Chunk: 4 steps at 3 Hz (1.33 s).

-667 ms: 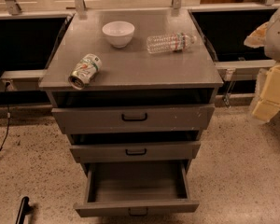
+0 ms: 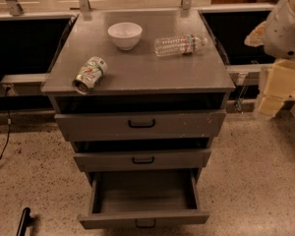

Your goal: Place water bottle into bottom drawer

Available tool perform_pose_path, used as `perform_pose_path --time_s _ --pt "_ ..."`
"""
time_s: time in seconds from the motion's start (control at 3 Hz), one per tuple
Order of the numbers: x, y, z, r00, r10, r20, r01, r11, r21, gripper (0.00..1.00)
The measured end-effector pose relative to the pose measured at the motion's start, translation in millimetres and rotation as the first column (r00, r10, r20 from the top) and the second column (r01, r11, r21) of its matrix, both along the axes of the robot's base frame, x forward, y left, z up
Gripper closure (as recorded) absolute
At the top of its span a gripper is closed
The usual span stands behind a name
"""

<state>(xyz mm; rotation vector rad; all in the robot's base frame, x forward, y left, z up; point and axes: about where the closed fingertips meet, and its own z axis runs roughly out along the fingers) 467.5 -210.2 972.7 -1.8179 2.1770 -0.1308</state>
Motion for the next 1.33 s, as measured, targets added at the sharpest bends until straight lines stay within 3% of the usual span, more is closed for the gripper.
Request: perform_pose_path --time_s 0.33,0.67,1.0,1.33 --pt "39 23 -11 0.9939 0.110 -0.006 -0.110 0.993 -0.032 0.00" --pt "39 23 -11 0.9939 0.110 -0.006 -0.110 0.993 -0.032 0.00" --pt "48 23 -15 0.9873 0.158 0.019 -0.157 0.987 -0.031 0.00" --pt "83 29 -20 0.9684 0.243 0.057 -0.240 0.970 -0.044 0.00"
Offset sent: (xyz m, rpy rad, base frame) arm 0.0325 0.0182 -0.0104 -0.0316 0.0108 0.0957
